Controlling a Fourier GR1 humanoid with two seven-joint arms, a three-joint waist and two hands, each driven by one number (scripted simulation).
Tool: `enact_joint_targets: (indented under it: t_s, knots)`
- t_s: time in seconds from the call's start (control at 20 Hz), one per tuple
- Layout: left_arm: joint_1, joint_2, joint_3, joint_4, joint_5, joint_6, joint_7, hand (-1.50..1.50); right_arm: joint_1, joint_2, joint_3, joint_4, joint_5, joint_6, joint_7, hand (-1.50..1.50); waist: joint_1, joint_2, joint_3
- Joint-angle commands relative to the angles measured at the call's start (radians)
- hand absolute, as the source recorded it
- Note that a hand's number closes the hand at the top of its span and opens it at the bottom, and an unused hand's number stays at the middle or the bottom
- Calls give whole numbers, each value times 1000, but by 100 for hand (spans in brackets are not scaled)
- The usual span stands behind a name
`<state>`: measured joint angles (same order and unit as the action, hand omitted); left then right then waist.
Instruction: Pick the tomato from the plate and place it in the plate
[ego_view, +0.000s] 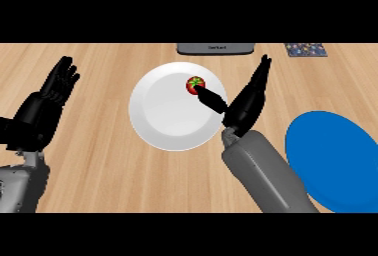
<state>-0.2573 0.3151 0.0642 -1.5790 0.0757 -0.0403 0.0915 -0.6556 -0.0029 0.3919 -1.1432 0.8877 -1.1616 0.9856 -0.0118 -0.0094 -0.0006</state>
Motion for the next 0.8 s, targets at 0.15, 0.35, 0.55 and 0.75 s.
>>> enact_joint_targets:
  t_s: [0.15,0.35,0.55,0.75]
  knots:
    - [38,18,28,-82,28,-21,53,0,389,2,96,-422,191,72,45,-150,-13,-3,0]
    - [-15,-20,3,-49,-19,13,55,0,553,-19,101,-607,249,159,40,-150,-4,5,0]
    - [30,-30,4,-121,-15,-5,70,0,637,-54,108,-734,244,202,12,-150,7,7,0]
    - [-7,-30,15,-41,-15,-18,39,0,828,-147,171,-849,286,183,-20,-150,0,7,0]
